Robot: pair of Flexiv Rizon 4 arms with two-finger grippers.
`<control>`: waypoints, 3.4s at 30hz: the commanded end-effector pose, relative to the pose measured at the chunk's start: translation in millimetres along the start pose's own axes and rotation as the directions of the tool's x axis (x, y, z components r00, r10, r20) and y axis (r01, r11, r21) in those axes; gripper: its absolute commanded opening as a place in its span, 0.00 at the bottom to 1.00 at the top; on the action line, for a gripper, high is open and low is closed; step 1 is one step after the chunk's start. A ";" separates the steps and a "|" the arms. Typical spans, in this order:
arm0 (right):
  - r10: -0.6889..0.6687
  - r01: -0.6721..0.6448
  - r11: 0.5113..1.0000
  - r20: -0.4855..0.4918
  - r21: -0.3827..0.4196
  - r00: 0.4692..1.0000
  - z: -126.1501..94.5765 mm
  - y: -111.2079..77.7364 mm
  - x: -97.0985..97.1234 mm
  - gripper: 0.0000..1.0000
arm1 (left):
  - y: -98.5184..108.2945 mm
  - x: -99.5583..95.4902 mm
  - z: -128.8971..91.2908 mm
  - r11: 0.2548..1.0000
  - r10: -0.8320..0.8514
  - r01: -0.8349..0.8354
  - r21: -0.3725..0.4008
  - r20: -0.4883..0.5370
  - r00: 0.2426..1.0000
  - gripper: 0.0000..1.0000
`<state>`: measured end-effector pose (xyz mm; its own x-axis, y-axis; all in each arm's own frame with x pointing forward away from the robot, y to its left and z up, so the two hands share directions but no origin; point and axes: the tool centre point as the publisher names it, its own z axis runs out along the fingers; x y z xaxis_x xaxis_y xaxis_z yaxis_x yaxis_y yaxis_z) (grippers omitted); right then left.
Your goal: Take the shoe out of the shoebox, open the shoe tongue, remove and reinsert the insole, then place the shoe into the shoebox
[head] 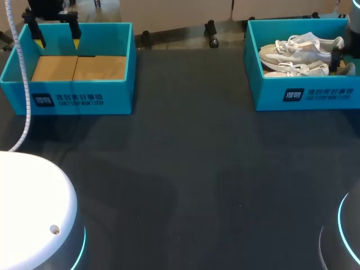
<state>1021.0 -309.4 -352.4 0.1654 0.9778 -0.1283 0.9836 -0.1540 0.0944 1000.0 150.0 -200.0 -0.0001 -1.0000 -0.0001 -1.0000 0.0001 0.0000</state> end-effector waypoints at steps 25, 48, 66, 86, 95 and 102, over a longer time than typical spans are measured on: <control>0.021 -0.028 0.995 0.075 0.093 0.997 -23.0 1.4 -12.8 0.00 | 0.0 0.1 0.0 1.000 0.000 0.000 0.000 0.000 1.000 1.00; 0.068 -0.092 0.990 0.215 0.103 0.974 -156.9 22.7 -26.0 0.00 | 0.0 0.1 0.0 1.000 0.000 0.000 0.000 0.000 1.000 1.00; 0.107 -0.122 0.991 0.222 0.056 0.969 -204.8 -8.5 14.5 0.00 | 0.0 0.1 0.0 1.000 0.000 0.000 0.000 0.000 1.000 1.00; 0.147 -0.151 0.988 0.225 0.004 0.963 -226.3 -70.0 97.7 0.00 | 0.0 0.1 0.0 1.000 0.000 0.000 0.000 0.000 1.000 1.00; 0.167 -0.171 0.985 0.231 -0.003 0.959 -232.1 -102.0 121.9 0.00 | 0.0 0.1 0.0 1.000 0.000 0.000 0.000 0.000 1.000 1.00; 0.158 -0.161 0.987 0.221 -0.004 0.962 -243.6 -127.7 146.8 0.00 | 0.0 0.1 0.0 1.000 0.000 0.000 0.000 0.000 1.000 1.00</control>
<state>911.3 -118.7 -147.8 0.3298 0.8858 -0.3265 0.9434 -0.3218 0.0800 1000.0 149.9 -200.0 -0.0002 -1.0000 -0.0001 -1.0000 0.0002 0.0000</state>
